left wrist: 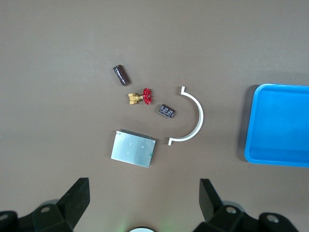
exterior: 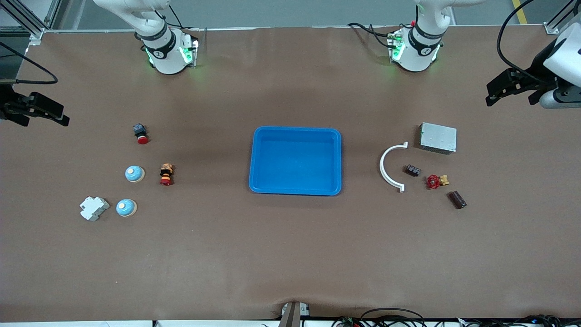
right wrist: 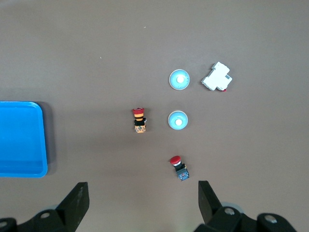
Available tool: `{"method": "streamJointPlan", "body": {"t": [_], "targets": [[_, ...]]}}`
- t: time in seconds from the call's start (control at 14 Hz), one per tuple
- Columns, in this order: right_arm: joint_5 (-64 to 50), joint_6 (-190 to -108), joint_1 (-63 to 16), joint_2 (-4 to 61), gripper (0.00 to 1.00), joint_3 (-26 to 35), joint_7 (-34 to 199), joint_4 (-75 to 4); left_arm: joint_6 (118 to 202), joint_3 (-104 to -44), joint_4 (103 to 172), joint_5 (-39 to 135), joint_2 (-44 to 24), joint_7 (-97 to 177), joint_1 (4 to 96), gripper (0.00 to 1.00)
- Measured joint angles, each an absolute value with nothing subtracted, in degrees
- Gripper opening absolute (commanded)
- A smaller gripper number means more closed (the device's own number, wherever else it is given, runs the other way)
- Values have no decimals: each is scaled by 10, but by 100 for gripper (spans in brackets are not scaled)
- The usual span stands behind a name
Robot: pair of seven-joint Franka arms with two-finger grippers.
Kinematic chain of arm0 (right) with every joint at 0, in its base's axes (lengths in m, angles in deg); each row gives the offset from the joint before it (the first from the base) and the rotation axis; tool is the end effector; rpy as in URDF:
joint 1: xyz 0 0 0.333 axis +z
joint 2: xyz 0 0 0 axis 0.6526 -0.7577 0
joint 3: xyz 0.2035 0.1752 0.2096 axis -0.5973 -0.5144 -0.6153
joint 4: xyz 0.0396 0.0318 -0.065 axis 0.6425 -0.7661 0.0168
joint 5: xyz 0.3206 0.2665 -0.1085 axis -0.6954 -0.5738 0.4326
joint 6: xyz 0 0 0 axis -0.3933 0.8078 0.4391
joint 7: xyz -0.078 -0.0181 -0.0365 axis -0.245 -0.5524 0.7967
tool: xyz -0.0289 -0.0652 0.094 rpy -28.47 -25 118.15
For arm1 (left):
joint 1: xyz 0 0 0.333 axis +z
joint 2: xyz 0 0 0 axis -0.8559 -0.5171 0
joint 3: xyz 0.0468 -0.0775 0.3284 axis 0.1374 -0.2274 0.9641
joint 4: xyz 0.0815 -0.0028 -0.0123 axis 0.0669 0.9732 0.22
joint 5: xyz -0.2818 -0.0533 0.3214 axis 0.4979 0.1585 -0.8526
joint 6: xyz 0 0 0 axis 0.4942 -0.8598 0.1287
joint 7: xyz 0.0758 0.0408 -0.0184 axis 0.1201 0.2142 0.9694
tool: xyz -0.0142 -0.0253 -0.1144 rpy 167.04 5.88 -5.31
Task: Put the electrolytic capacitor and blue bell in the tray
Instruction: 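Move the left gripper to a capacitor while the right gripper reaches a bell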
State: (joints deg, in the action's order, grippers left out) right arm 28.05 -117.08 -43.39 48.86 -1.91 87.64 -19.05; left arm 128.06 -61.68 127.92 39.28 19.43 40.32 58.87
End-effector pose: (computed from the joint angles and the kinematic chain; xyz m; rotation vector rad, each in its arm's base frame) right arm 0.5995 -0.0160 0.6601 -3.1016 0.0443 0.0651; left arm 0.5577 -0.0589 0.6704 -3.1347 -0.0225 0.0234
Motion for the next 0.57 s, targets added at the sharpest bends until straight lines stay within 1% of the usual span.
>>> {"method": "streamJointPlan", "body": {"t": [0.43, 0.57], "targets": [[280, -1173, -434, 489, 100, -19, 876, -194, 1281, -617, 1278, 363, 193, 403, 589, 100], [280, -1174, -434, 489, 100, -19, 876, -194, 1281, -617, 1277, 362, 181, 402, 589, 100]]}}
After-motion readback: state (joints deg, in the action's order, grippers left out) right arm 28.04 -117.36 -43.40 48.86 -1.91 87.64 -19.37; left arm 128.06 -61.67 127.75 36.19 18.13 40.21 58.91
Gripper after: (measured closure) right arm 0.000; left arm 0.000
